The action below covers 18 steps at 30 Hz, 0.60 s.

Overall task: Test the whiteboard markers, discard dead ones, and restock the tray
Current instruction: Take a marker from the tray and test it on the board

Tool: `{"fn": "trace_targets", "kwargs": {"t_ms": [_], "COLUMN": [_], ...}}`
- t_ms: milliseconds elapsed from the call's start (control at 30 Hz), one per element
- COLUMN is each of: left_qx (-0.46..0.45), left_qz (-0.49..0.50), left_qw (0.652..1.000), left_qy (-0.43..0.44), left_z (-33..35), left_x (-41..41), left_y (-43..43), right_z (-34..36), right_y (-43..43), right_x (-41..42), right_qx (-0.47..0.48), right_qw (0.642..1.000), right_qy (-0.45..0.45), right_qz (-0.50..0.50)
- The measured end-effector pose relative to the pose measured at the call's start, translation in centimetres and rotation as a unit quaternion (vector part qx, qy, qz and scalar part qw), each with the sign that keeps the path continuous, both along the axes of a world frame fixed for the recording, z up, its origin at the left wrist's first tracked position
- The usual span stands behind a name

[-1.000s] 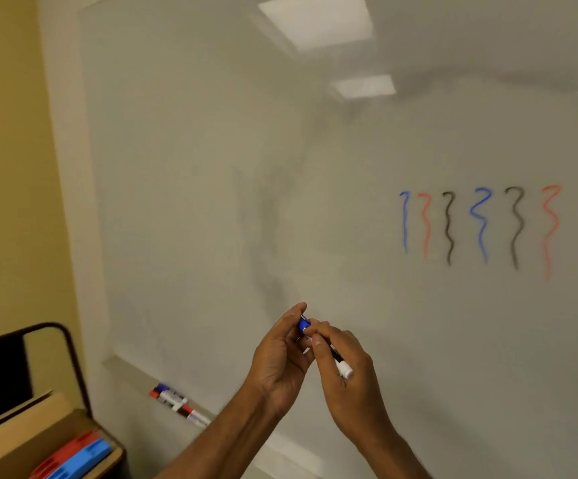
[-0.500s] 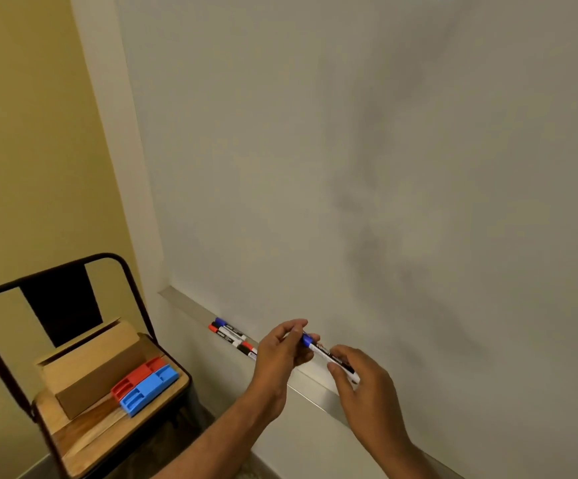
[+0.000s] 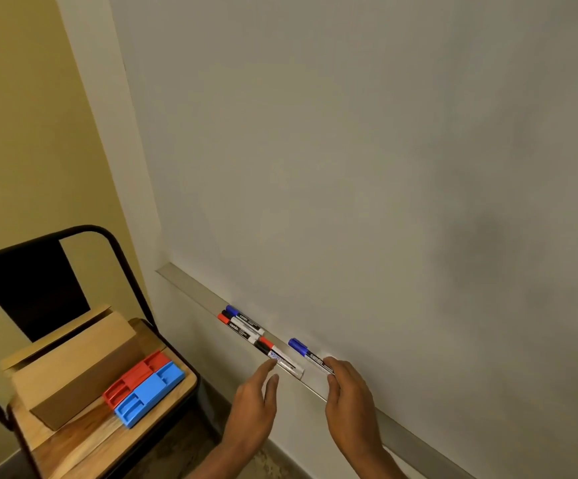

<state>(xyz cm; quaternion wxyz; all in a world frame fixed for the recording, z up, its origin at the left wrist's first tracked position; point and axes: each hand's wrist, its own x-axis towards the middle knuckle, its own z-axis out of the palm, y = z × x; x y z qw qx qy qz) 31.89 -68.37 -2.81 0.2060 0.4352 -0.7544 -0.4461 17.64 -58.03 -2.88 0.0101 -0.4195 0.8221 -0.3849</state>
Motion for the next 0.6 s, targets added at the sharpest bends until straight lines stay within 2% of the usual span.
{"fn": "trace_targets", "kwargs": {"t_ms": [133,267,500,600], "left_qx": [-0.108,-0.166,-0.229,-0.227], "left_qz": [-0.084,-0.145,-0.193,-0.203], "left_qw": [0.985,0.957,0.923,0.918], "left_qy": [-0.105,-0.190,-0.243,-0.253], "left_z": [-2.8,-4.4,-7.7,-9.0], "left_x": [0.4,-0.2,-2.2,-3.0], "left_y": [-2.9,-5.2,-7.7,-8.2], "right_z": [-2.9,-4.9,-7.5,-8.5], "right_y": [-4.1,-7.3,-10.3,-11.0], "right_x": [-0.9,-1.5,-1.6,-1.8], "right_qx": [0.044,0.069,0.125,0.139], "right_qw": [0.999,0.997,0.991,0.988], "right_qy": [0.005,0.019,0.053,0.060], "right_qz": [-0.005,-0.017,-0.012,0.001]}}
